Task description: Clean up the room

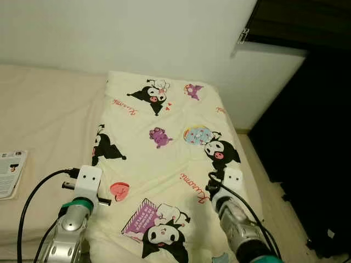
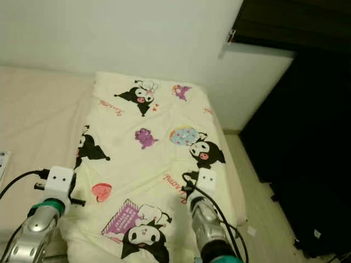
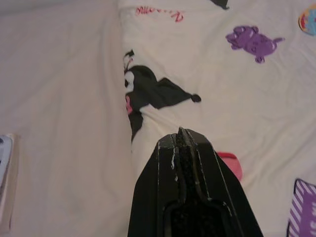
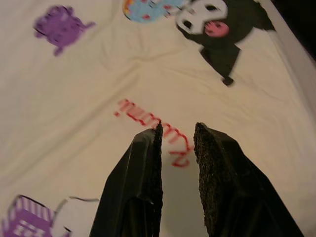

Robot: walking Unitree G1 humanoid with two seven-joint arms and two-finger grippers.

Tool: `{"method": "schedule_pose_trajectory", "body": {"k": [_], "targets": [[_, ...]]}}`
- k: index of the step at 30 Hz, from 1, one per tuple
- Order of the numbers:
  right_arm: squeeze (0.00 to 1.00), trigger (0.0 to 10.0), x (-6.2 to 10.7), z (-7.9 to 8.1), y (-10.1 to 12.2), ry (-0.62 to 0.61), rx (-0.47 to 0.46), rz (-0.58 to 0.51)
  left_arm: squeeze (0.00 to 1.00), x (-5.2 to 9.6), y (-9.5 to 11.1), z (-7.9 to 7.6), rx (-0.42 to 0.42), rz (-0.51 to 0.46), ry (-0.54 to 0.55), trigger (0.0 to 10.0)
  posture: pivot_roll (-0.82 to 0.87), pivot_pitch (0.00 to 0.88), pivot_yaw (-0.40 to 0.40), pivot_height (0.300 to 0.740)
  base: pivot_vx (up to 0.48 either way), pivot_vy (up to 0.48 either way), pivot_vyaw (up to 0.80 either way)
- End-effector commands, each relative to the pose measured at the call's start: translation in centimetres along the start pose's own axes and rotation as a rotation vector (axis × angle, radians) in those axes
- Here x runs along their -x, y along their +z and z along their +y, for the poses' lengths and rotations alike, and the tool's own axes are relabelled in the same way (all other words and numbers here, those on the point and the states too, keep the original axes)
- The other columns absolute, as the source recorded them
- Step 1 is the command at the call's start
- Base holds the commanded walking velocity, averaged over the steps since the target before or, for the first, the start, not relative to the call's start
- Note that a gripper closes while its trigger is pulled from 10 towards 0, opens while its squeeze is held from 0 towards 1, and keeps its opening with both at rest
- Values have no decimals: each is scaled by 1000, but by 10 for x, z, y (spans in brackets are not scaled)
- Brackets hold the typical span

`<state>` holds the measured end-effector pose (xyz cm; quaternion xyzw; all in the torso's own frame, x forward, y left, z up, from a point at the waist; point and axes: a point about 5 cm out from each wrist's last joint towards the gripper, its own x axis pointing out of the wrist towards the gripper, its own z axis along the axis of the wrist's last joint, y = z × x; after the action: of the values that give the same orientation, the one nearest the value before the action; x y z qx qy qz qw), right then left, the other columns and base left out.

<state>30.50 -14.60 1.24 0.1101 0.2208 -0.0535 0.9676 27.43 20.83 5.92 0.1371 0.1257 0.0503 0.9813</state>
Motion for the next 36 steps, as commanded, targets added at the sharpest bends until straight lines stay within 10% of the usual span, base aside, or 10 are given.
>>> {"method": "schedule_pose_trajectory", "body": {"k": [1,36], "targets": [[0,10000,1,-8,-3,-16,20,8,0,3,-4,-6,4,14,-12,10000,212,0,-138,740,0,0,0],[0,10000,14,-24,-21,-106,12,7,0,2,-5,-23,6,13,-100,10000,175,0,-61,740,0,0,0]]}}
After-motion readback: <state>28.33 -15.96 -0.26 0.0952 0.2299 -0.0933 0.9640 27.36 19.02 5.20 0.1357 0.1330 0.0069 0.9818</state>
